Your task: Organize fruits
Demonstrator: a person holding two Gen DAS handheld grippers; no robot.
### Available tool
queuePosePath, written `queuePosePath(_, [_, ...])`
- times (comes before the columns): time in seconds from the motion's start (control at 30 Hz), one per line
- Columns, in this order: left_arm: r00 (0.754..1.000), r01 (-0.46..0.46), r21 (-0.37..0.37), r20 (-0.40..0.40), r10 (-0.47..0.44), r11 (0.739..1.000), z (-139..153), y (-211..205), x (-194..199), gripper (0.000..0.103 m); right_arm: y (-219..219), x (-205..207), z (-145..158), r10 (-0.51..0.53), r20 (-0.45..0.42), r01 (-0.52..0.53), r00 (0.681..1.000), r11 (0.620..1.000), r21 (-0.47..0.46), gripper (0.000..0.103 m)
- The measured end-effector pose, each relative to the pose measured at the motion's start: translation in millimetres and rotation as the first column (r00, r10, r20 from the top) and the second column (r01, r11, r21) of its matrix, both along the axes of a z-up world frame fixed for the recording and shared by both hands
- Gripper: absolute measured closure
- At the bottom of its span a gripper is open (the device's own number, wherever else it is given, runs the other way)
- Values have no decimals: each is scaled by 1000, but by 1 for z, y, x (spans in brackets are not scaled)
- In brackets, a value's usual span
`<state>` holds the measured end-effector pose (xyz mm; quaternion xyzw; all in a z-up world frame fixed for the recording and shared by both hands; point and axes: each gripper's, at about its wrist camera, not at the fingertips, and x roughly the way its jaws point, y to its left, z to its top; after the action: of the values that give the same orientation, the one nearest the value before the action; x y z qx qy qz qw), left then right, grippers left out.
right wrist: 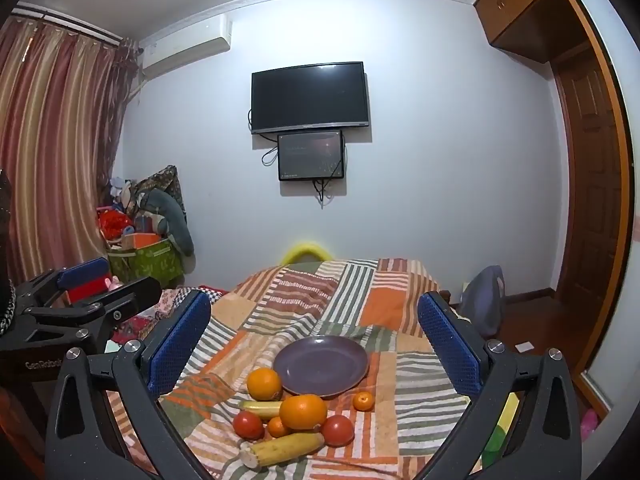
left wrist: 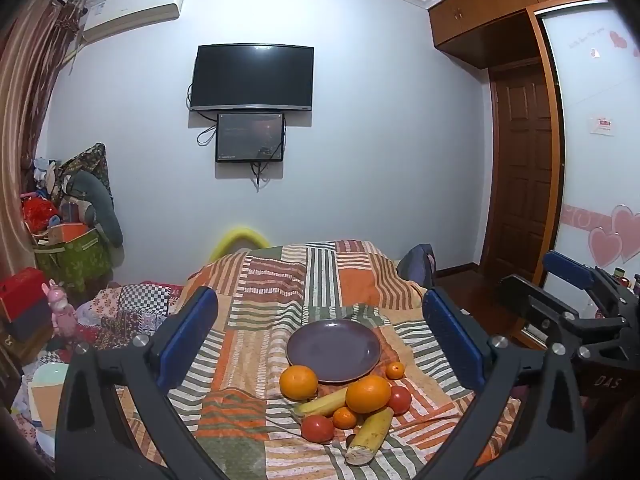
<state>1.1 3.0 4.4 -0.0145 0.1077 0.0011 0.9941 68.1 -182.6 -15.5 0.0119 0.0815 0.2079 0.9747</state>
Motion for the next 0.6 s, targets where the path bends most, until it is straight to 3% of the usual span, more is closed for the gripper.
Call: queuePosePath(0.6, [1000,-10,6,0,10,1000,-6,-2,2,0,1,-1,1,-6,5,6,1000,1000,-5,0])
